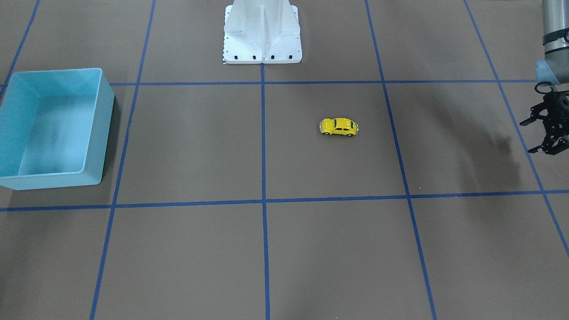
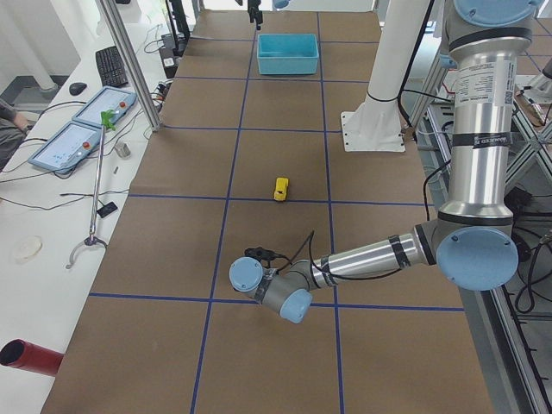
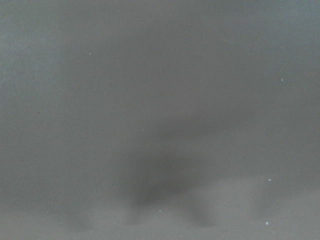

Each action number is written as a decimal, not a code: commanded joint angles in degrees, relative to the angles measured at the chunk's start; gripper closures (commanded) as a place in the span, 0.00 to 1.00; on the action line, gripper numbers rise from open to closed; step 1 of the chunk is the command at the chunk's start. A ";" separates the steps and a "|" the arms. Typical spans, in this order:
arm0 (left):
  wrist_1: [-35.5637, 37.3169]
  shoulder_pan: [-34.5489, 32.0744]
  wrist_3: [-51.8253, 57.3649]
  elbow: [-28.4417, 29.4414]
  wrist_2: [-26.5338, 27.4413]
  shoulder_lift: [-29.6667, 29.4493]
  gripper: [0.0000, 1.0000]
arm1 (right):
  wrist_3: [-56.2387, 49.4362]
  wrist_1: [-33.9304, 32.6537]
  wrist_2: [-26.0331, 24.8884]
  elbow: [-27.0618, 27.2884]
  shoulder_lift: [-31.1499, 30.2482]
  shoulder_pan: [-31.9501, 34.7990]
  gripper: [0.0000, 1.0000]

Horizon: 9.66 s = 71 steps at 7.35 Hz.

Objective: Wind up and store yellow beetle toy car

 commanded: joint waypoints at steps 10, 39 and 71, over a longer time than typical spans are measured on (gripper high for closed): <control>0.83 -2.10 -37.16 -8.30 6.20 -1.31 0.00 | 0.00 0.18 0.16 5.10 4.72 -4.70 0.00; 52.34 -15.37 -58.40 -29.33 6.59 3.09 0.00 | 7.12 8.35 -33.68 -9.84 39.90 -55.60 0.07; 52.25 -14.76 -58.22 -29.51 8.96 2.38 0.00 | -31.03 29.80 -3.62 12.40 -20.92 -21.67 0.42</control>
